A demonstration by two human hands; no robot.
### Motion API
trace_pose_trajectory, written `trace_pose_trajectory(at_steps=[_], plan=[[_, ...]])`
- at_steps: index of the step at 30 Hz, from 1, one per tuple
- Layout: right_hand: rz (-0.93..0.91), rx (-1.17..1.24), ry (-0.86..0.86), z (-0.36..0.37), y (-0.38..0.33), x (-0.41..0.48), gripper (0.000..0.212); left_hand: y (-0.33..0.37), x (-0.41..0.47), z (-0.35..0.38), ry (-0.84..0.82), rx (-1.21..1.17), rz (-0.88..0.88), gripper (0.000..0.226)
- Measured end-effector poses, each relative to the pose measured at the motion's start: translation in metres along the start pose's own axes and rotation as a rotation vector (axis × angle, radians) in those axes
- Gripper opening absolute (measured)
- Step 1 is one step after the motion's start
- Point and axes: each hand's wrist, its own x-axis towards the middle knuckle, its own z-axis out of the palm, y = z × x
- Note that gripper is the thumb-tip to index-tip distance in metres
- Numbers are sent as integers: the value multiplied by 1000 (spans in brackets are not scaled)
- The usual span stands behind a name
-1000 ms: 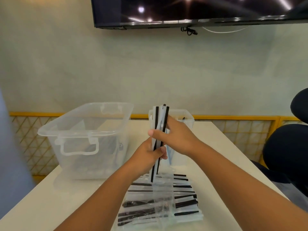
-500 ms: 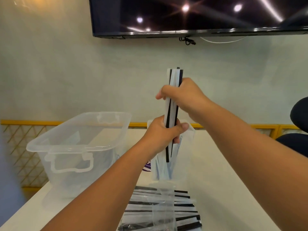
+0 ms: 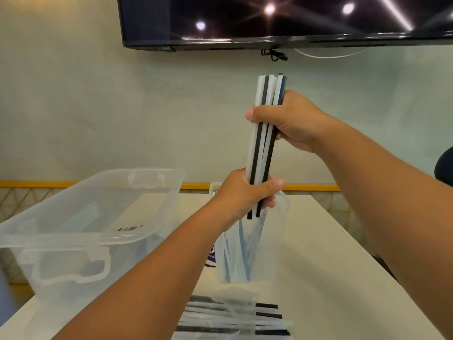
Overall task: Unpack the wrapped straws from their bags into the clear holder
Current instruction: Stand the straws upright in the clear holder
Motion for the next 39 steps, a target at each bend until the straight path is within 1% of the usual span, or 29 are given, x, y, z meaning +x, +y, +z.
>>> trace_pose_trajectory(at_steps=[2,3,4,5,6,7,9,12,14,16,19,21,22,25,27,29,34,37,39], plan=[[-12,-16,96,-3,4,8,13,-6,7,-5,77,190,27,19],[-13,-36,148,-5,8,11,14,-10,9,-9,137,263,33,28],[-5,-64,192,-6,12,15,14,-14,11,-14,198,302,39,42],[16,-102,220,-5,19,18,16,-20,13,-20,248,324,43,56],[46,-150,228,-2,28,20,17,-25,13,-26,281,361,52,64],[84,-199,215,2,39,22,17,-30,12,-32,291,425,51,70],[169,-259,156,13,62,22,16,-42,12,-40,252,567,-3,80],[310,-261,49,28,94,20,17,-56,12,-44,140,658,-175,92],[403,-273,-31,38,112,20,18,-60,12,-44,99,683,-242,93],[490,-303,-113,46,126,21,20,-61,14,-44,82,732,-259,93],[599,-469,-256,52,134,23,25,-59,15,-44,68,775,-273,94],[673,-555,-326,51,133,25,50,-59,15,-44,62,788,-275,94],[711,-560,-369,51,132,26,60,-59,15,-44,63,791,-275,94],[790,-608,-499,54,132,28,69,-58,15,-44,64,794,-270,94],[824,-653,-551,57,134,29,73,-58,14,-44,61,792,-269,94],[841,-661,-558,59,135,29,75,-57,14,-45,59,780,-275,95],[799,-720,-490,58,134,29,71,-57,15,-45,48,764,-289,95],[739,-747,-431,56,132,27,61,-57,15,-45,57,747,-288,94],[679,-682,-360,52,131,25,52,-57,15,-45,57,729,-291,93]])
